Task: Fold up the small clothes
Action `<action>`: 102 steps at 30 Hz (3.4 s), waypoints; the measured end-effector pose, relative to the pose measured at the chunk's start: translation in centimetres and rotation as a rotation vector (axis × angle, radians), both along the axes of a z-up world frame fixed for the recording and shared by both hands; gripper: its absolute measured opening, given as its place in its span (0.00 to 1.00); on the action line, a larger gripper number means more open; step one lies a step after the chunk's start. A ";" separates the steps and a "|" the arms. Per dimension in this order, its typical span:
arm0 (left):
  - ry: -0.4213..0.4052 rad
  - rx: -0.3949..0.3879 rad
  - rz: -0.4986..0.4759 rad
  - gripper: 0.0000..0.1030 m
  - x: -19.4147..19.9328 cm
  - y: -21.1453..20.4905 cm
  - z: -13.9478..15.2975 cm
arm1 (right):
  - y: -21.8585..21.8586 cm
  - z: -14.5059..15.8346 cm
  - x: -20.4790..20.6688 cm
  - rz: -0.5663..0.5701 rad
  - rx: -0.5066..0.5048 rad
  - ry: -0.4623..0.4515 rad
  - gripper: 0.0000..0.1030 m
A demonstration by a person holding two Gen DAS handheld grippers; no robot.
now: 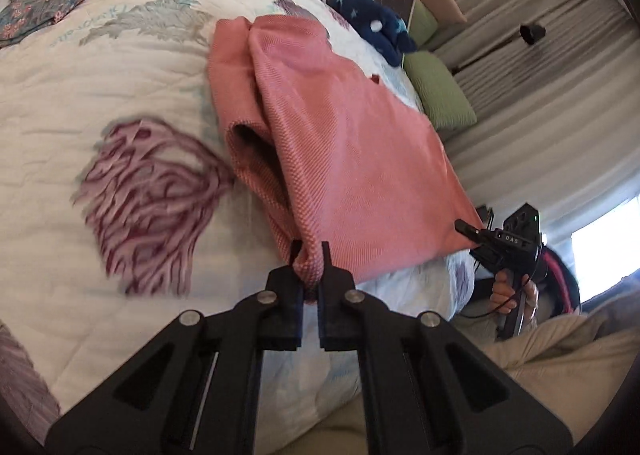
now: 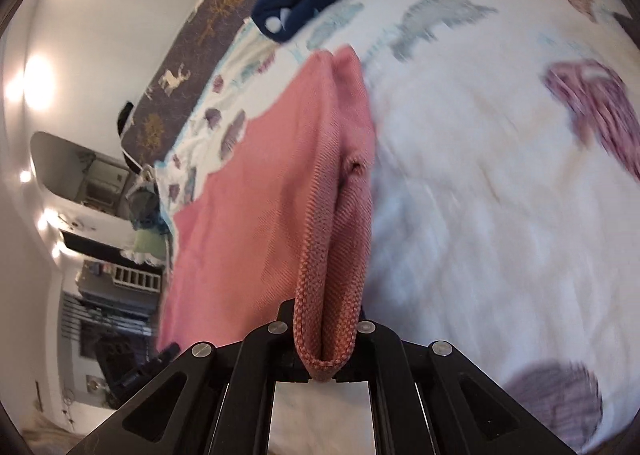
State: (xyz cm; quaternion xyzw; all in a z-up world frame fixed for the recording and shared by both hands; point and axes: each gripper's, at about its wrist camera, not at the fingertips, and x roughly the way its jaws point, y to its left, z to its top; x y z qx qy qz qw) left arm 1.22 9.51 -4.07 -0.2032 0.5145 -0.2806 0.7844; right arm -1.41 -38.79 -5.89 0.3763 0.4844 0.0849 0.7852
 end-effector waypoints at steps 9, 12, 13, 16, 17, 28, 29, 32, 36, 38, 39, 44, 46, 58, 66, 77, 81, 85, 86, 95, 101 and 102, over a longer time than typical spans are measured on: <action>-0.147 0.203 0.166 0.31 1.5 1.5 2.9 | -2.3 2.7 -0.9 -0.072 -0.253 0.044 0.38; -0.272 0.229 0.143 0.51 3.7 0.1 4.9 | -2.5 5.1 0.9 -0.099 -0.383 -0.038 0.39; -0.291 0.223 0.137 0.53 4.8 -0.4 5.2 | -2.3 5.5 2.1 -0.087 -0.399 -0.063 0.39; -0.273 0.209 0.134 0.53 9.3 -1.2 4.7 | -1.9 5.7 5.4 -0.033 -0.377 -0.110 0.39; -0.258 0.200 0.128 0.53 10.7 -1.4 4.3 | -1.5 5.6 6.7 -0.021 -0.363 -0.115 0.39; -0.237 0.244 0.034 0.53 15.6 -3.6 2.2 | -0.4 4.3 14.5 0.115 -0.408 -0.150 0.39; -0.228 0.250 0.033 0.53 16.0 -3.7 1.9 | -0.5 4.0 15.1 0.118 -0.405 -0.143 0.39; -0.196 0.252 0.035 0.53 16.8 -3.8 1.0 | -0.6 3.0 16.2 0.118 -0.391 -0.126 0.39; -0.177 0.243 0.027 0.53 17.2 -3.9 0.2 | -1.2 2.0 16.6 0.116 -0.340 -0.113 0.39; -0.167 0.227 0.028 0.52 17.4 -4.0 0.1 | -1.5 1.7 16.6 0.112 -0.323 -0.110 0.39; -0.164 0.220 0.025 0.42 17.5 -4.0 0.0 | -1.6 1.7 16.6 0.110 -0.314 -0.112 0.39; -0.216 0.218 0.039 0.11 16.9 -3.8 0.9 | -1.0 2.0 16.7 0.141 -0.342 -0.147 0.03; -0.266 0.217 0.052 0.11 16.0 -3.5 2.0 | -1.1 2.6 16.3 0.122 -0.346 -0.177 0.03; -0.271 0.234 0.146 0.18 16.6 -1.8 1.4 | -3.7 1.4 16.3 0.019 -0.343 -0.145 0.06; -0.365 0.259 0.092 0.45 14.0 -3.5 3.3 | -1.3 5.4 11.8 0.106 -0.317 -0.265 0.10; -0.348 0.476 0.183 0.50 12.0 -3.6 1.7 | 1.1 3.6 9.6 0.012 -0.520 -0.118 0.06; -0.419 0.259 0.091 0.50 7.6 -3.7 4.6 | 2.5 5.7 6.3 0.078 -0.444 -0.214 0.06; -0.381 0.222 -0.017 0.51 5.3 -5.0 3.1 | 4.0 3.6 4.6 0.151 -0.398 -0.158 0.08; -0.352 0.287 -0.008 0.51 5.3 -5.1 1.8 | 3.9 2.3 4.4 0.130 -0.454 -0.096 0.07; -0.272 0.174 0.126 0.52 1.1 0.8 1.2 | 2.6 2.7 0.3 0.090 -0.459 -0.107 0.19; -0.238 0.171 -0.058 0.53 -1.9 -0.1 -0.3 | -0.1 2.5 -2.1 0.001 -0.435 -0.052 0.28; -0.244 0.192 -0.087 0.53 -1.8 -0.6 -0.6 | -0.2 2.4 -2.3 -0.003 -0.420 -0.049 0.28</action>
